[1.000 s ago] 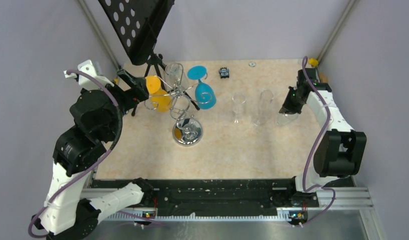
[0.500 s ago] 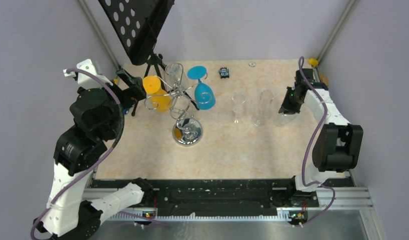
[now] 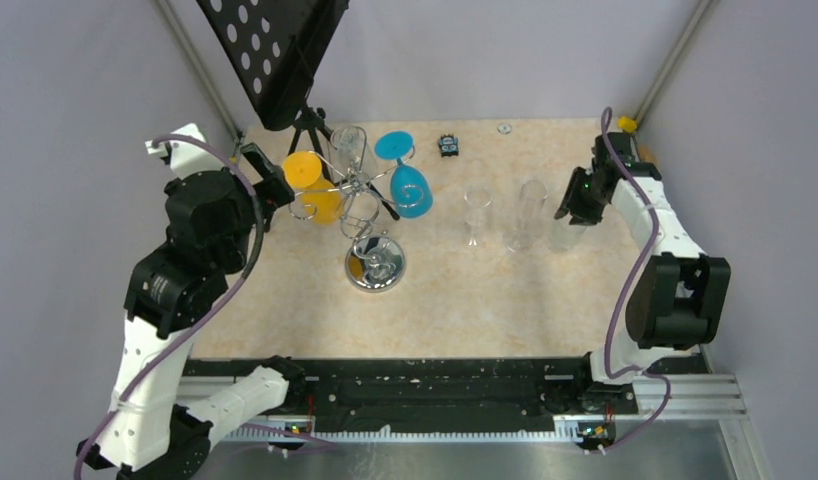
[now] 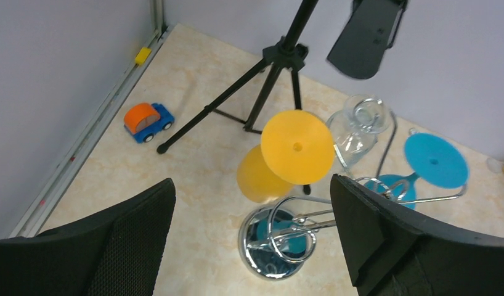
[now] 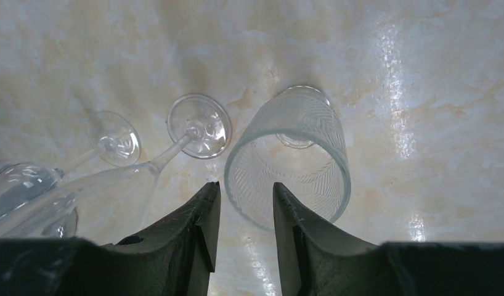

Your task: Take the wine glass off the wine glass rack

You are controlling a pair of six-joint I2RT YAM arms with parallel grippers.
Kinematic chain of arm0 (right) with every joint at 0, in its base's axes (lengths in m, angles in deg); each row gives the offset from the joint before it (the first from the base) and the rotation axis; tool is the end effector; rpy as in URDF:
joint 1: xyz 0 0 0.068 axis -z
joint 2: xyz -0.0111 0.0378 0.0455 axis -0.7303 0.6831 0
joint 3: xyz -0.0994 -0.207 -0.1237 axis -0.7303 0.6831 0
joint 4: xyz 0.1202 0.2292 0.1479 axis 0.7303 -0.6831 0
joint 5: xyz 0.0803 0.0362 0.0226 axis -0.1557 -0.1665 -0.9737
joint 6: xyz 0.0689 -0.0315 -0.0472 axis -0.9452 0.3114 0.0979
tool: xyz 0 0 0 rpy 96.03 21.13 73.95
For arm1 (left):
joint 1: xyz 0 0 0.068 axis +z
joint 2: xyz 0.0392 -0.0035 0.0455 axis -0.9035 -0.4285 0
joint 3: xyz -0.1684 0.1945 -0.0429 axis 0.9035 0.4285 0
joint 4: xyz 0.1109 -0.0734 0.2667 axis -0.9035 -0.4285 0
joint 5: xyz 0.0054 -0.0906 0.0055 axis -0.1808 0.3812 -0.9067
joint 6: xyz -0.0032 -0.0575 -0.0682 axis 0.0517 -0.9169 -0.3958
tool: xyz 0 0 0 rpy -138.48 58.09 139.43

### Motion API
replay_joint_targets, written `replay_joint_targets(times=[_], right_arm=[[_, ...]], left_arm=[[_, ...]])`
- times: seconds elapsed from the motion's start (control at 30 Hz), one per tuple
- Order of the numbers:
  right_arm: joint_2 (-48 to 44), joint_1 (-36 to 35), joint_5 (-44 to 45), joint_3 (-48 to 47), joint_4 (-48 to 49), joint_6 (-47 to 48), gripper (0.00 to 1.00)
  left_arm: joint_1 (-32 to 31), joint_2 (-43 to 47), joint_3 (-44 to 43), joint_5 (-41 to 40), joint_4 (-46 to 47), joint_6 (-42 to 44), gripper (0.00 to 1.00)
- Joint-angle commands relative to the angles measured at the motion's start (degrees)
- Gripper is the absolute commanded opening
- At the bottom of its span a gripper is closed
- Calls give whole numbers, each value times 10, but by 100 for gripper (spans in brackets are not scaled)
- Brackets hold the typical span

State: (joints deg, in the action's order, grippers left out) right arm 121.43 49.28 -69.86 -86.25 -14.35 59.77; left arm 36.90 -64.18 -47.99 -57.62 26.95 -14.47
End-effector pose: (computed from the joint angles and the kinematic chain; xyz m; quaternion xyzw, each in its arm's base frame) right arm 0.3881 -0.0087 0.2059 0.1853 0.9530 0.0823 0.2253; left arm 0.1907 -0.0458 0.5087 -0.1969 0.7474 -0.0472 0.6327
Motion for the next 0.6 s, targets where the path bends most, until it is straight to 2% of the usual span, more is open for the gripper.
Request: replay_joint_targets(times=[0.0,0.2,0.57], right_arm=[[-75,-3,-11,-37,3,6,40],[-138,-4,-13,-43,-8,-12,42],[-278,-4,-91,-12,7,-46,45]], left_arm=[[26,-10,40,2,-16,-4,98],[77,5,74,60,-2,-12,98],[204,-5,90,275,37,-73,98]])
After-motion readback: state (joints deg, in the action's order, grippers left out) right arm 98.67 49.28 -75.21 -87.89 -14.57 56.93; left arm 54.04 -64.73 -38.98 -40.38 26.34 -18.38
